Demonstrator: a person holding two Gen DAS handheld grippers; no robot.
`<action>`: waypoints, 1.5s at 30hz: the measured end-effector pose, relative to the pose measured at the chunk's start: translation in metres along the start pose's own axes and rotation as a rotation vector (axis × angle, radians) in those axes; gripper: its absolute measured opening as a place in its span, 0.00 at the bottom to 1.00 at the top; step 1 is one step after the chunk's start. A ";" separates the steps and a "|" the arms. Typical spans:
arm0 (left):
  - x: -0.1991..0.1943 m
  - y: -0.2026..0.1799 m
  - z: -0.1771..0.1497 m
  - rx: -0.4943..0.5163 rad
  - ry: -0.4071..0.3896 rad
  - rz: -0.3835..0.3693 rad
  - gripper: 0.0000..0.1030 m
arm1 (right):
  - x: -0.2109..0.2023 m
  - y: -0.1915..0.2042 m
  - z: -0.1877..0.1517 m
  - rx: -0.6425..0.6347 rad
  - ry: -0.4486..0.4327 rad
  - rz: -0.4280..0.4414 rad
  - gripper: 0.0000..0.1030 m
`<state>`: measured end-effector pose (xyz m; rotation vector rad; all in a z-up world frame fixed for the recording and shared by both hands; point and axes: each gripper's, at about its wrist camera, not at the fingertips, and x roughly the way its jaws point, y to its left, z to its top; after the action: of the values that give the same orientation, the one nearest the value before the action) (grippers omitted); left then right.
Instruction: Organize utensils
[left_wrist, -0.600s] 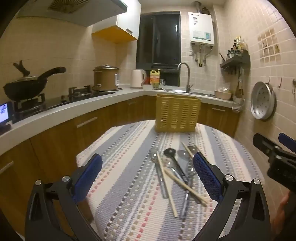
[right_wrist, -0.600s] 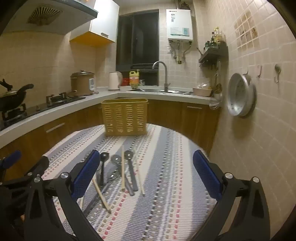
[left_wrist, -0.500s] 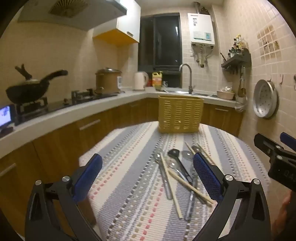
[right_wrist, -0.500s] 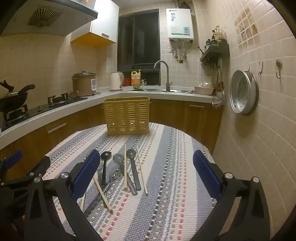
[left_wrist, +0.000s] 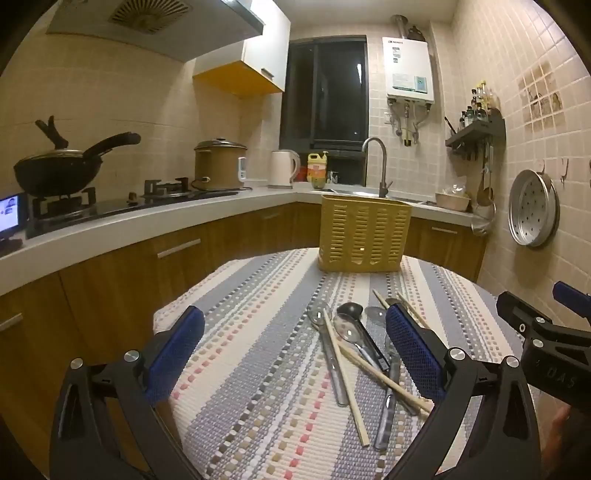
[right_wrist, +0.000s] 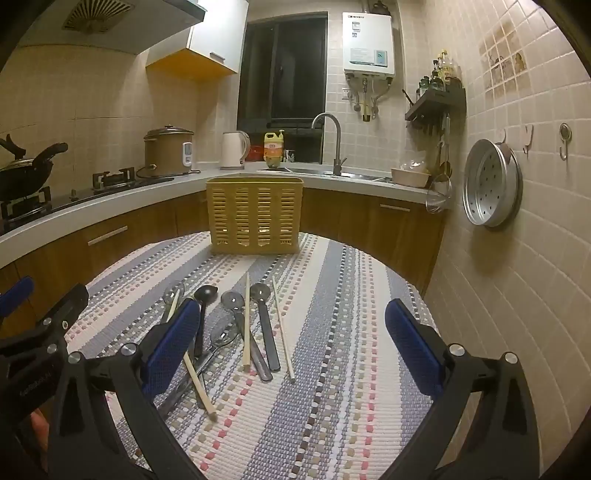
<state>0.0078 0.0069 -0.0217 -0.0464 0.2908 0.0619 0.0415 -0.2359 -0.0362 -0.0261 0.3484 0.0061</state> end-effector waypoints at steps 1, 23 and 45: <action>0.000 0.000 0.000 0.002 0.001 -0.001 0.93 | 0.000 0.000 0.000 -0.001 0.000 -0.001 0.93; -0.003 -0.006 -0.003 0.010 -0.014 -0.002 0.92 | -0.005 -0.005 -0.002 0.019 -0.024 -0.012 0.93; -0.003 -0.005 -0.003 0.022 -0.038 0.000 0.93 | -0.004 -0.010 -0.006 0.027 -0.039 -0.026 0.93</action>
<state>0.0040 0.0016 -0.0234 -0.0235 0.2537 0.0594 0.0361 -0.2456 -0.0406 -0.0034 0.3091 -0.0234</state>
